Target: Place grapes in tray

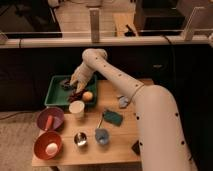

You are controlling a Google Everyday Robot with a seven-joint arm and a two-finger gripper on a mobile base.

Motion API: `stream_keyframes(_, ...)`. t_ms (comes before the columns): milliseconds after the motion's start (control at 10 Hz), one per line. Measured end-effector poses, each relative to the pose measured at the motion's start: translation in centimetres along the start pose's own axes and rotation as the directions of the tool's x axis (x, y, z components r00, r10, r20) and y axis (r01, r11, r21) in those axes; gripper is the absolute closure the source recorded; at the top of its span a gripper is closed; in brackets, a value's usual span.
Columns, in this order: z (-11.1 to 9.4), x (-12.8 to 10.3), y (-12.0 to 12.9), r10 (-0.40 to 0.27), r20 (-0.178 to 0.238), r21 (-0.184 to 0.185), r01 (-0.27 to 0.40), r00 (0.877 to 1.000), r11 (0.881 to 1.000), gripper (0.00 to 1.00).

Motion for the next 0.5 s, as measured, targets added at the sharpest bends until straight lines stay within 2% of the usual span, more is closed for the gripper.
stream_keyframes(500,-0.08,-0.02,-0.06,-0.001,-0.001,0.001,0.001,1.000,1.000,0.50)
